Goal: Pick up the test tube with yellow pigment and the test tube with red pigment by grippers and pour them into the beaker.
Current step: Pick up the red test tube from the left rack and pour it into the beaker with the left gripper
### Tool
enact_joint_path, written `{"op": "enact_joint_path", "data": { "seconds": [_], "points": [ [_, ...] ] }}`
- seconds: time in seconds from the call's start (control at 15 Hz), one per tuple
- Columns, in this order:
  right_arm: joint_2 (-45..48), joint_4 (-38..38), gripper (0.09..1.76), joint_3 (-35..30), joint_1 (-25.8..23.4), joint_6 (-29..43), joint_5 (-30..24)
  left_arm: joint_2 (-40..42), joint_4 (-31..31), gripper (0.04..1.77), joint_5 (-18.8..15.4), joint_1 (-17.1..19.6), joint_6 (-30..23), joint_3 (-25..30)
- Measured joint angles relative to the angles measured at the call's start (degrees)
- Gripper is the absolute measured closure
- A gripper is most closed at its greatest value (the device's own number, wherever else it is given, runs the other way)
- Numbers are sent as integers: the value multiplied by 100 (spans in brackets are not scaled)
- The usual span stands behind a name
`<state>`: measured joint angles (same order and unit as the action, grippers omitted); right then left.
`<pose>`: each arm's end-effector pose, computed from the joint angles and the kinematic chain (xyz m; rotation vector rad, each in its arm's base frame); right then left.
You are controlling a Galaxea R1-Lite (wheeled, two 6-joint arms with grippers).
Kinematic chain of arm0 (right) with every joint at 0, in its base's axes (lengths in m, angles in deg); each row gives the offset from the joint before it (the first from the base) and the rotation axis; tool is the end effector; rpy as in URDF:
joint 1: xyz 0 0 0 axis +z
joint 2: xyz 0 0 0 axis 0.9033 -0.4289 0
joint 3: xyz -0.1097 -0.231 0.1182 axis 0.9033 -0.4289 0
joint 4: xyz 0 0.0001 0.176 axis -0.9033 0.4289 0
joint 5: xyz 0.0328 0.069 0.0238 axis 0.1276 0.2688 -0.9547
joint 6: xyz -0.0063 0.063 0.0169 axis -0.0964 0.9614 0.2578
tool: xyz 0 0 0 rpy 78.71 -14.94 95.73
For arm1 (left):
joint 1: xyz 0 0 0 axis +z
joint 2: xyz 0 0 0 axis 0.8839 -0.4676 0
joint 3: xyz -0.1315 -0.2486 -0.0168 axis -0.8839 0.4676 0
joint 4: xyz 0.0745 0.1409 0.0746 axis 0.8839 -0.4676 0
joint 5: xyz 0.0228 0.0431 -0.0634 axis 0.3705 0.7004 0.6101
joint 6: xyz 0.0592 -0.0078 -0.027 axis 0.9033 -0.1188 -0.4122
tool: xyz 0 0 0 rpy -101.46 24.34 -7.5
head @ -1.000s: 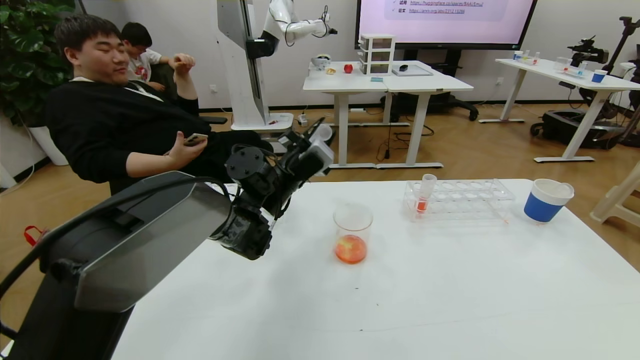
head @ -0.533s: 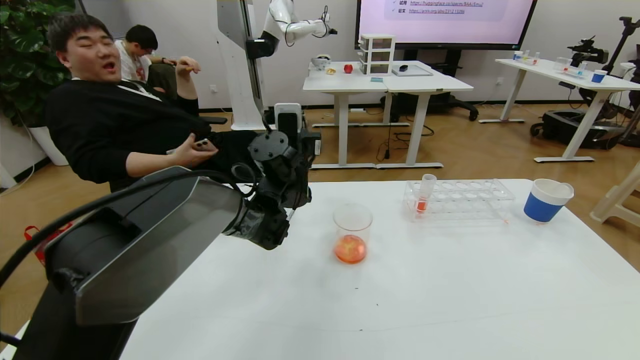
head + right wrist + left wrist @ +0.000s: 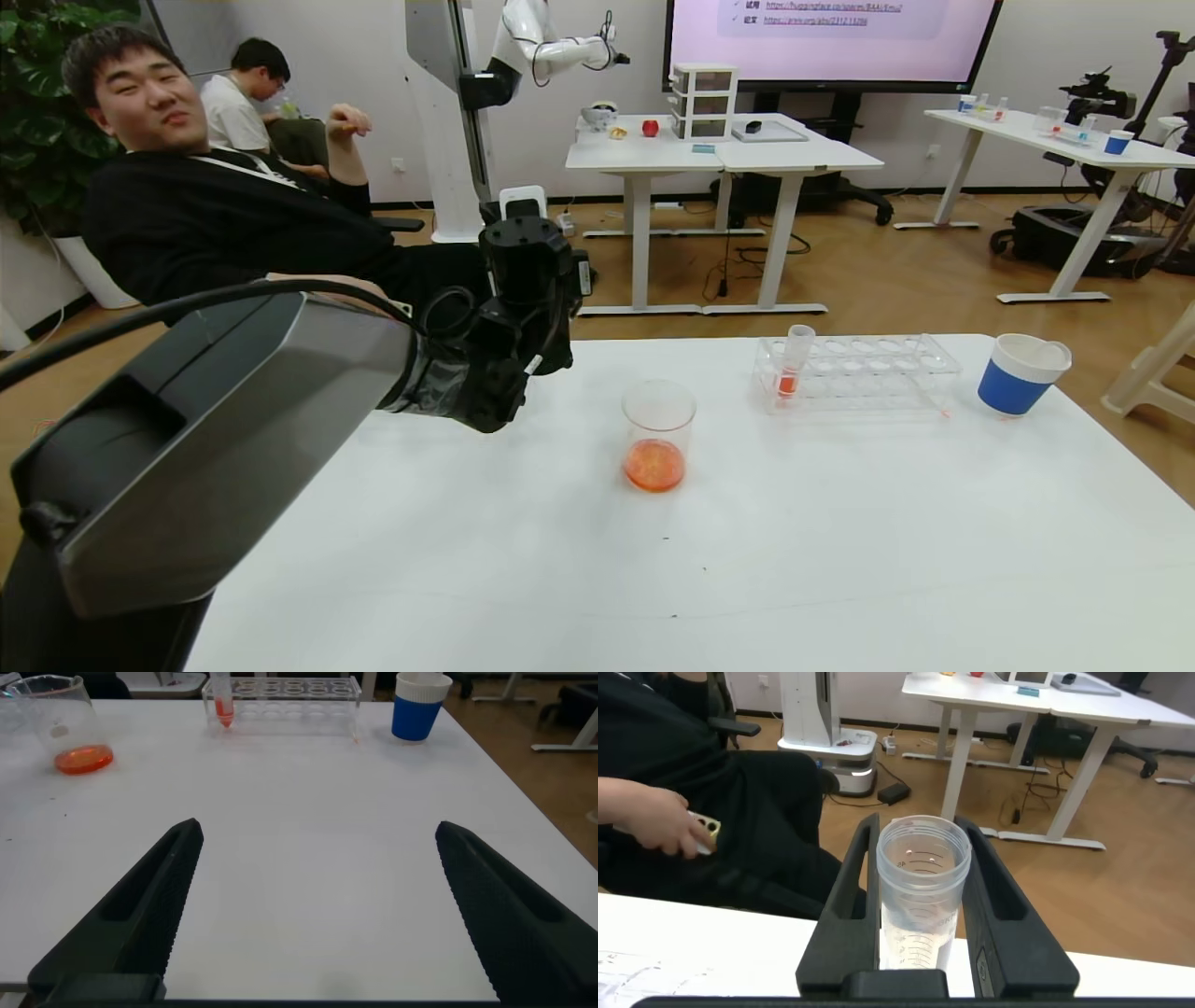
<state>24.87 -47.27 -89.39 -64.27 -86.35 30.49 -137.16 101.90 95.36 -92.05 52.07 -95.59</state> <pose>0.0228 -0.0005 0.0755 0.0211 -0.0010 -0.0034 0.4484 -0.2129 0.1718 -0.1008 -0.1170 0.1167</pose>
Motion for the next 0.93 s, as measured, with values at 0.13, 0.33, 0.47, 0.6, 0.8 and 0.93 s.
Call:
{"op": "enact_joint_path", "data": {
  "seconds": [0.13,0.33,0.47,0.6,0.8,0.93],
  "points": [
    [0,0,11,0,0,0,0,157,-286,129,-29,239,-20,11],
    [0,0,11,0,-2,2,-1,382,-369,129,-243,863,-6,78],
    [0,0,11,0,0,0,-1,602,-523,129,-529,1362,0,265],
    [0,0,11,0,2,0,-1,852,-623,129,-895,1968,16,538],
    [0,0,11,0,0,2,0,1243,-822,129,-1598,2905,35,1056],
    [0,0,11,0,0,0,-1,1409,-831,129,-1791,3467,35,1193]
  ]
}}
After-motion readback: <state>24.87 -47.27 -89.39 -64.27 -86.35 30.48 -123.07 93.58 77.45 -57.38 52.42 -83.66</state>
